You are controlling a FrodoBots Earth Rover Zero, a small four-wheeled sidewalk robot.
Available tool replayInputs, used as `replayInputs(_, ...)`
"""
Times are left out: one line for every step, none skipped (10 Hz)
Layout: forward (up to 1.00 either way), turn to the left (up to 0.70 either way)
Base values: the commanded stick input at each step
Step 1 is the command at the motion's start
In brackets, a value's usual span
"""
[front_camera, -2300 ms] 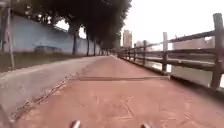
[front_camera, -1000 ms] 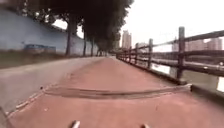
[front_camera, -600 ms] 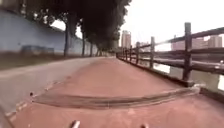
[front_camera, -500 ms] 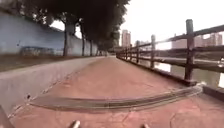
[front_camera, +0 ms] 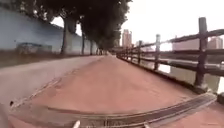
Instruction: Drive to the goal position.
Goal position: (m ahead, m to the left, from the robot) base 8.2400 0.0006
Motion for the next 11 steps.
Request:
replayInputs(0.7, 0.0)
replayInputs(0.7, 0.0)
replayInputs(0.7, 0.0)
replayInputs(0.7, 0.0)
replayInputs(0.7, 0.0)
replayInputs(0.7, 0.0)
replayInputs(0.7, 0.0)
replayInputs(0.7, 0.0)
replayInputs(0.7, 0.0)
replayInputs(0.7, 0.0)
replayInputs(0.7, 0.0)
